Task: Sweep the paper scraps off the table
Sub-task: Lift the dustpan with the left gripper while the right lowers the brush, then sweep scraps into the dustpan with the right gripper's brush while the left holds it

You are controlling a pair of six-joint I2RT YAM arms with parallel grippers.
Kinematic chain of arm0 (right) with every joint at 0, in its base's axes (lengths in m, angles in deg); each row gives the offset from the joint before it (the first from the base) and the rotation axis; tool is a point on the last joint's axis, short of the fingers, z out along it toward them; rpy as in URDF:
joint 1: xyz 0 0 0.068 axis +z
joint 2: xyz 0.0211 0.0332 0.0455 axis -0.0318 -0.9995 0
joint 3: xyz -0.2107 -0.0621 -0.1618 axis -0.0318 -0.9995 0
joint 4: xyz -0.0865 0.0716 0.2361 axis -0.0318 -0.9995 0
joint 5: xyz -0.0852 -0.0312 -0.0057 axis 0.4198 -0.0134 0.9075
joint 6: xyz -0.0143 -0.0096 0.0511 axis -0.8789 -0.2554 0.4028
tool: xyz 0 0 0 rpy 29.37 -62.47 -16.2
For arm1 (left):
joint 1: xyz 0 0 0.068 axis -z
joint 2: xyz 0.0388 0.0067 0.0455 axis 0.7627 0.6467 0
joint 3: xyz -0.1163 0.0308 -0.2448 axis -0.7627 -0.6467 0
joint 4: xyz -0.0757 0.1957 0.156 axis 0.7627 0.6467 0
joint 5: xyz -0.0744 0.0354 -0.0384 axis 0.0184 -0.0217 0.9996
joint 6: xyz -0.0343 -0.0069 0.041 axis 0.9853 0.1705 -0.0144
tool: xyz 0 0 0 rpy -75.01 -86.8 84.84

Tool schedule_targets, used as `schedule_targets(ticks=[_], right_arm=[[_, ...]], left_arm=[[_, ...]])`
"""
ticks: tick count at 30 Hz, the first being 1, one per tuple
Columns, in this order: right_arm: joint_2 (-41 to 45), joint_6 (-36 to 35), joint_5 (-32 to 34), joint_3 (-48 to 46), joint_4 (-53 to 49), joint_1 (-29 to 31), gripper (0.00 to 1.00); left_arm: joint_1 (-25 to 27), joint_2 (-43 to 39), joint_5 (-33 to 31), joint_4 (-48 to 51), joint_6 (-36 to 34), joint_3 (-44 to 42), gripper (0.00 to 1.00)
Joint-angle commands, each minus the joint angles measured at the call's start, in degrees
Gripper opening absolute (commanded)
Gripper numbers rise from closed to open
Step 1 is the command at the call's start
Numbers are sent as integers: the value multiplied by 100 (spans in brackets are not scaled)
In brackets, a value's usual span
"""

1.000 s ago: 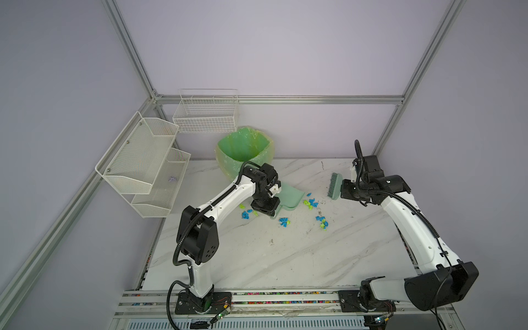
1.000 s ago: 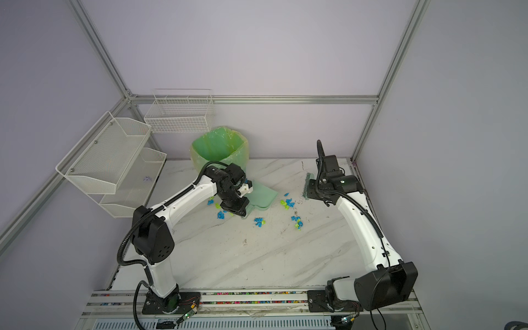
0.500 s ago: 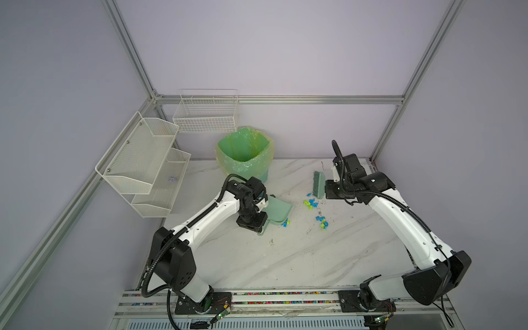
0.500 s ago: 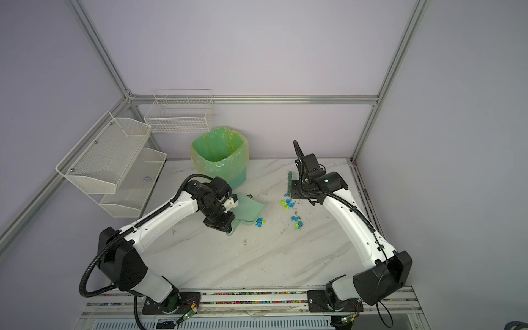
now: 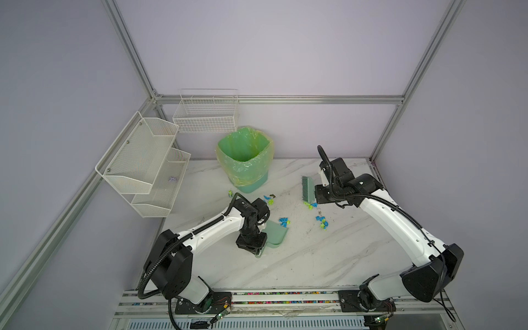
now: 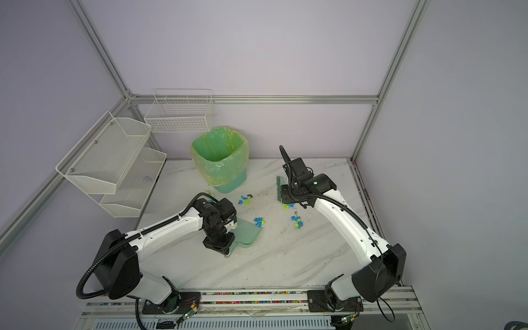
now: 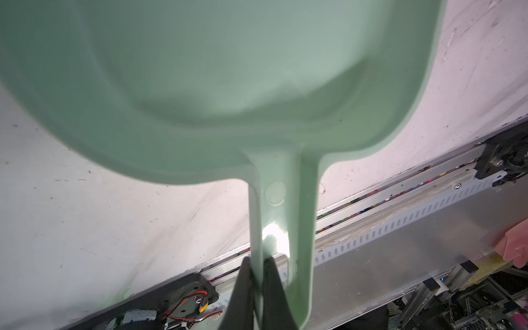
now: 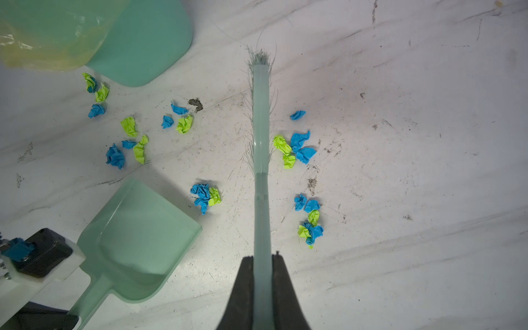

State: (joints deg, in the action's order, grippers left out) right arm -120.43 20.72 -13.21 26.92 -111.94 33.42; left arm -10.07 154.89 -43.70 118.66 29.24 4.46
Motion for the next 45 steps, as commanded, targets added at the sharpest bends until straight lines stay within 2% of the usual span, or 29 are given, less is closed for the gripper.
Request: schedule_targets(ticks=[1, 9, 17, 25, 29, 45], right_arm=[[-121, -54, -76, -28, 218, 129, 0], [-298, 48, -5, -68, 255, 457, 0], [-245, 64, 118, -106, 228, 497, 0], [-237, 22, 32, -284, 247, 537, 0], [-202, 0, 110, -385, 161, 566, 0], [-427, -119, 115, -546, 346, 698, 0]], left_arm=[[50, -77, -52, -272, 189, -153, 0], [114, 1, -131, -219, 242, -229, 0], [216, -222, -206, -17, 416, -270, 0], [317, 192, -375, 104, 346, -1, 0], [332, 336, -203, 108, 286, 179, 0], [334, 772, -250, 126, 174, 655, 0]])
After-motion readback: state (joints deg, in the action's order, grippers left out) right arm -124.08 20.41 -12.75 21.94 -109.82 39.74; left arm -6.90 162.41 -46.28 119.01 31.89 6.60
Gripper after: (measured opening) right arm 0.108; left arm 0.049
